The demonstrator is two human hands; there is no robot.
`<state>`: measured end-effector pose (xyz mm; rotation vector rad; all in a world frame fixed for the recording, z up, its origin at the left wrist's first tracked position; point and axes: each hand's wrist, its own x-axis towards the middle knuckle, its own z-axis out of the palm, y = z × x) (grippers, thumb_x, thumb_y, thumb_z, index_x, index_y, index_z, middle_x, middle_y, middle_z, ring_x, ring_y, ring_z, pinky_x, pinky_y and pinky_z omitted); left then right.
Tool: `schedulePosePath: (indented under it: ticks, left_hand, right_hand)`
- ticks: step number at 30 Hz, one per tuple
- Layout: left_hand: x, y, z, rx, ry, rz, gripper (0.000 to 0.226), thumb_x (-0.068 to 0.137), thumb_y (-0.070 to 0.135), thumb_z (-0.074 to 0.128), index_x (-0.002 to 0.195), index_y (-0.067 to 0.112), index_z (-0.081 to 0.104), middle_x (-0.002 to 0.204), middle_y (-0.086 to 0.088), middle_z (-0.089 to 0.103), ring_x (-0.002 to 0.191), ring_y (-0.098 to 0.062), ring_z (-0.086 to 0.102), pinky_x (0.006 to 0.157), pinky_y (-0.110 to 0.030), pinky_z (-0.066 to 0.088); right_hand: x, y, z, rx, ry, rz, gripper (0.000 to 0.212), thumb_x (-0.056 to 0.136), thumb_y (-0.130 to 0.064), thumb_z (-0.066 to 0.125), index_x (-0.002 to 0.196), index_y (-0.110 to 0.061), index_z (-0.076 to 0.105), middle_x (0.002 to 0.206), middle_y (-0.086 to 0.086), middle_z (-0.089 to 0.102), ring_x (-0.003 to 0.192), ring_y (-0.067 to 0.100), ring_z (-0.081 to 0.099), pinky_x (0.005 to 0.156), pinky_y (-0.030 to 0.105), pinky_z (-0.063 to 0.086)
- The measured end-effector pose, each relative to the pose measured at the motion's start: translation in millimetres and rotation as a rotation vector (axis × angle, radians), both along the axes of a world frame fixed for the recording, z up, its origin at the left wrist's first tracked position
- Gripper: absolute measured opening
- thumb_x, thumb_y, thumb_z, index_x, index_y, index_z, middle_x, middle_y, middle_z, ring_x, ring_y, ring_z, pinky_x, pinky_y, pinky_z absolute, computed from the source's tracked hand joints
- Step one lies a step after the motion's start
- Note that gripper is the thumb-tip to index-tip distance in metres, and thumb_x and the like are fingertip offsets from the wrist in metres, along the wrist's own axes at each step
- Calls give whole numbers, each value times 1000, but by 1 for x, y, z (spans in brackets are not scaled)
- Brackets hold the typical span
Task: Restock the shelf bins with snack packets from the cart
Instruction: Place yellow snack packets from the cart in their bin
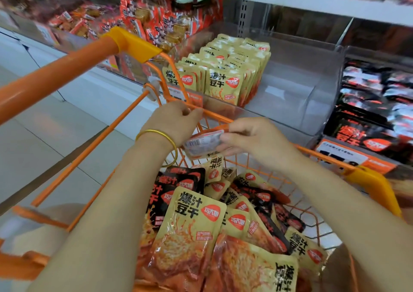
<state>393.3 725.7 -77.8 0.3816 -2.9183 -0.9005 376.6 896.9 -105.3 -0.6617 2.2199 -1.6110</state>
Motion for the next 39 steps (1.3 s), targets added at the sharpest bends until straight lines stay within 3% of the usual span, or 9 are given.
schedulePosePath:
  ticks: [5,10,14,18,22,26,32,36,39]
  left_hand:
    - [6,5,7,420,-428,36,50,91,57,40,115,16,55,105,-8,60,72,-20,62,51,-26,53]
    - [5,0,7,615,-513,-32,48,84,49,60,105,6,58,84,-9,56,49,-11,48,40,-16,42]
    - [7,-2,11,702,-365,-125,30,83,36,64,92,8,59,69,-3,52,52,-9,50,47,-17,48]
    - [4,4,14,805,103,-162,7,84,19,66,87,15,63,80,-1,59,65,-9,60,53,-21,49]
    - [-16,12,17,603,449,-103,18,85,21,66,102,21,58,94,2,57,87,-12,55,78,-23,48]
    - [-32,19,1,272,638,-36,19,91,13,52,108,6,55,101,-6,52,91,-19,50,83,-34,46]
    - [-30,31,-43,-379,378,-300,56,94,37,19,137,11,44,146,-10,38,137,-25,30,114,-35,12]
    - [-32,31,-41,-409,355,-304,60,90,37,17,139,13,41,146,-6,39,138,-22,28,115,-33,8]
    - [-32,31,-43,-410,358,-303,57,91,36,19,139,13,42,144,-6,41,137,-22,30,115,-33,9]
  right_hand:
    - [-4,14,15,-220,-132,18,14,82,3,61,95,2,65,93,23,68,88,26,69,83,32,57]
    - [-4,20,26,-330,-306,55,18,84,10,53,97,4,64,98,21,70,84,29,70,75,33,59]
    - [-4,18,32,-328,-407,-23,41,71,-13,68,109,-4,57,106,18,67,77,25,69,63,35,60]
    - [-4,12,39,-379,-497,-90,54,60,-12,68,113,-10,57,94,8,72,77,17,68,71,32,58]
    - [-19,11,56,-290,-503,-46,25,70,-16,64,94,-11,66,74,2,71,60,10,66,55,25,57]
    - [-52,10,63,-426,-392,-458,13,87,-1,58,90,-14,58,63,-2,69,50,9,65,44,22,52]
    - [-92,-6,35,-250,-19,-641,25,80,6,62,98,-11,58,100,9,67,87,23,67,68,38,58]
    - [-102,-20,14,5,88,-626,33,69,1,75,70,-23,52,94,12,67,90,30,66,80,46,55]
    - [-107,-25,8,200,178,-601,23,68,-10,81,76,-17,60,97,11,69,92,28,65,78,37,52]
